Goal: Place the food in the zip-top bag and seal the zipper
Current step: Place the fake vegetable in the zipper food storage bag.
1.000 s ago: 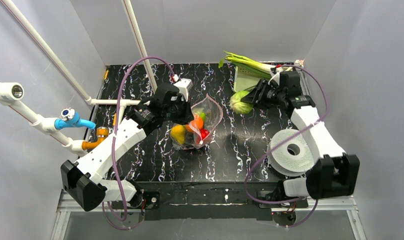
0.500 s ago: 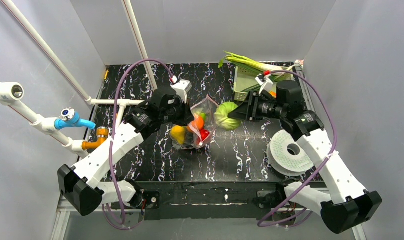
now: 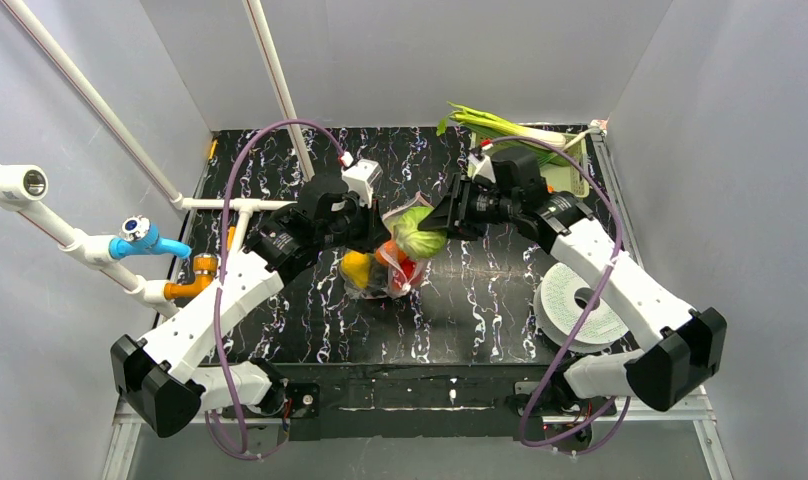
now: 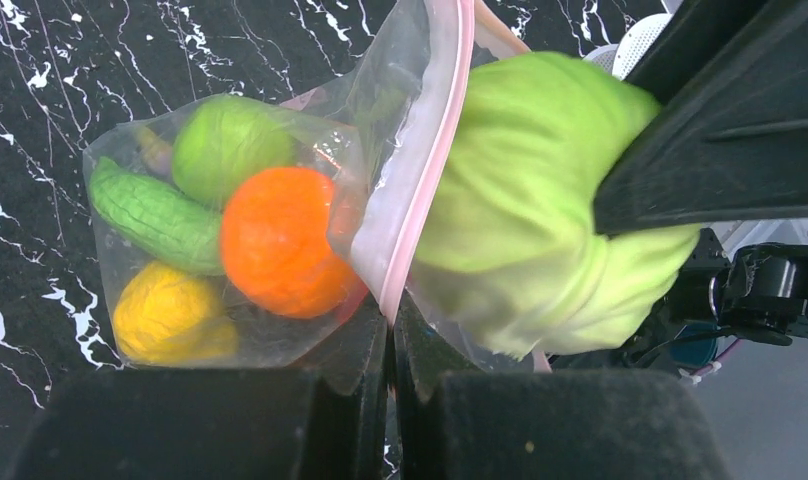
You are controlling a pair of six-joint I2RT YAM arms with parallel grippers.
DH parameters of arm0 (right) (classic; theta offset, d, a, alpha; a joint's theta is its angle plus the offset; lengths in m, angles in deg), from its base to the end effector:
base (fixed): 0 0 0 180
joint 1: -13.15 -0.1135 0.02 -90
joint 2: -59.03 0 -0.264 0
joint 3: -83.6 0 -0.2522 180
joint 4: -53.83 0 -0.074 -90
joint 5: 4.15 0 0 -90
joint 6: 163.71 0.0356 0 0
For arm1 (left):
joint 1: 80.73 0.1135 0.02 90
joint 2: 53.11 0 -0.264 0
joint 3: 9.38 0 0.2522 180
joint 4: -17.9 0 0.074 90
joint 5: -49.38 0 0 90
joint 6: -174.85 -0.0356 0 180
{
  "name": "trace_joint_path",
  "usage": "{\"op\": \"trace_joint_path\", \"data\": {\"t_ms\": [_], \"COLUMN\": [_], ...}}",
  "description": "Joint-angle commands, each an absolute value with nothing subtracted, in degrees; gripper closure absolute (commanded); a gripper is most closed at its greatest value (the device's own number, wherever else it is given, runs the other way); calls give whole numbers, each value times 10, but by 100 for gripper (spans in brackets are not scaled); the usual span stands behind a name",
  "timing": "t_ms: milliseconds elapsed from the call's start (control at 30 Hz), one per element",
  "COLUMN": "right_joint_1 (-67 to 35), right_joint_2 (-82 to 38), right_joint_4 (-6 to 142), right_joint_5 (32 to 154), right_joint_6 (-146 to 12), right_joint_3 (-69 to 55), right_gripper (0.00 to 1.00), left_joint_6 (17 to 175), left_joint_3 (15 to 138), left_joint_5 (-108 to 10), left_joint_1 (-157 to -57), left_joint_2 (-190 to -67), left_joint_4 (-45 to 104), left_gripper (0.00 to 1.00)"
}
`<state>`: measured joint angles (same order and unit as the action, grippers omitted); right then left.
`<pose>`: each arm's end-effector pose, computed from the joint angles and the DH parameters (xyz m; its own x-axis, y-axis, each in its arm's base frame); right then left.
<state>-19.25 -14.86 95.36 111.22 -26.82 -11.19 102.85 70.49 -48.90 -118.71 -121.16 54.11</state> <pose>0.2331 0.1660 0.3632 -0.8720 0.2279 -0.4332 -0.2344 0.5826 0.7782 0.2078 -0.1687 0.3649 -0.5297 0.0256 -0.8478 0.5769 0.7436 -0.3380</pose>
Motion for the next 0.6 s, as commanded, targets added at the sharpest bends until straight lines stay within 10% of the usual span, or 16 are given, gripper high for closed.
{"op": "trace_joint_path", "data": {"t_ms": [0, 400, 567], "right_joint_1": [-232, -327, -342], "right_joint_2": [-170, -189, -206], "right_joint_4": [1005, 1122, 1101], "right_joint_5": [1037, 737, 732], "right_joint_6": [-237, -258, -283], "right_joint_3": [-38, 13, 18], "right_gripper": [92, 80, 60], "left_joint_6": [1027, 1034, 1034], "left_joint_3": [701, 696, 690], "left_joint_5": [-508, -523, -526], "left_joint_1": [-1187, -1189, -1190], "left_joint_2": [-1184, -1172, -1170], "left_joint_4": [523, 512, 504], "left_gripper": [100, 100, 100]}}
